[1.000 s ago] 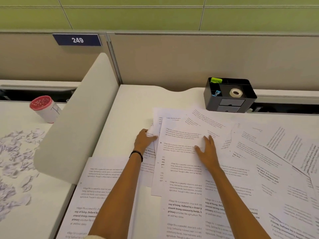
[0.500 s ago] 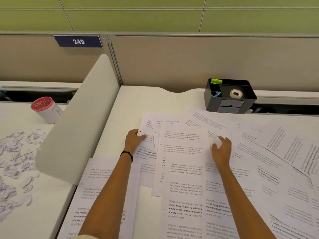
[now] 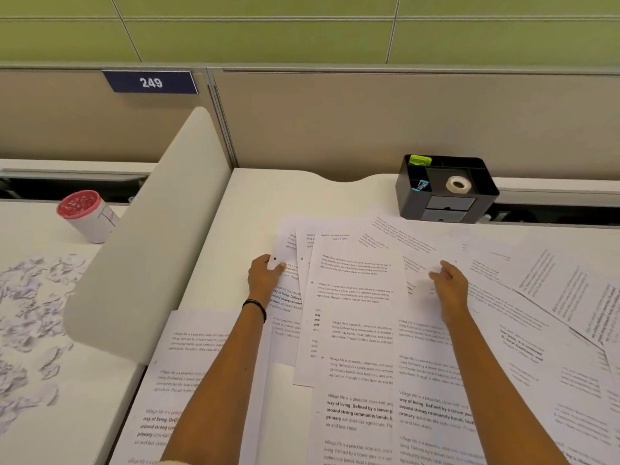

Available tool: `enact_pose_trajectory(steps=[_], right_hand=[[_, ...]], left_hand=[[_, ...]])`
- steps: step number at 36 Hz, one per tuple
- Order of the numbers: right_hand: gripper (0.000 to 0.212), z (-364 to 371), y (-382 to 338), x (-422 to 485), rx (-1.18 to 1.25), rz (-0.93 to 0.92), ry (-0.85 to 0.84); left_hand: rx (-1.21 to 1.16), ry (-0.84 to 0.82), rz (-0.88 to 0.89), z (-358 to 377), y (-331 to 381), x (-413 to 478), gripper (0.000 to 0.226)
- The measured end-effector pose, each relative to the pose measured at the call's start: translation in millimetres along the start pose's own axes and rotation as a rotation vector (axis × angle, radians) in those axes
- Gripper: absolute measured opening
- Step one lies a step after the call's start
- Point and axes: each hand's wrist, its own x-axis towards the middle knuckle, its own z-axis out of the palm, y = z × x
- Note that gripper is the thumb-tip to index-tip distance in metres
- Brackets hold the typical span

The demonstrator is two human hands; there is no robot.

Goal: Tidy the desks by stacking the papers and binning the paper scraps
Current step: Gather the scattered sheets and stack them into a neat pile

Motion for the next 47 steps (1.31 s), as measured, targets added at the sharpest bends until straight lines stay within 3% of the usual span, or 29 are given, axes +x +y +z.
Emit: enact_pose_trajectory(steps=[10,18,21,24,29,32,40,47], right_hand=[[0.049,3.4,-8.1,3.7,-0.053,-0.008,-0.14],[0.046,23.5,-12.5,-7.7,-0.112,-0.066,-0.351],[0.045,33.4,-14.6,-13.3,-0.151,-0.078,-0.425],[0.043,40.3,-14.2,-17.3,-0.175,-0.102,-0.402],[0.044,46.7,-6.7,-23.7,-0.244,-0.124,-0.224],[0.046,53.4,-4.1,-31.0,-0.295,-0.154,-0.258],[0.045,66.9,-5.0,-47.0,-0.319,-0.187,-0.419],[0.053,65.6,-6.9,-48.7,-0.311,-0.199,-0.429]], left_hand=[[-0.053,0.067,-0.005,12.6,-1.9,-2.0,0.023],[-0.094,0.019,-0.031,16.2,-5.7,0.8,0.019],[-0.128,0.005,-0.027,15.9,-2.8,-0.5,0.032],[-0.155,-0.051,-0.007,12.8,3.6,-6.6,0.039],[-0.147,-0.214,-0.015,8.4,1.8,-7.6,0.049],[-0.175,-0.244,-0.018,9.6,8.4,-12.3,0.036],[-0.088,-0.229,0.005,17.8,12.4,-18.6,0.039],[-0.076,-0.18,0.092,13.3,28.0,-24.6,0.036]])
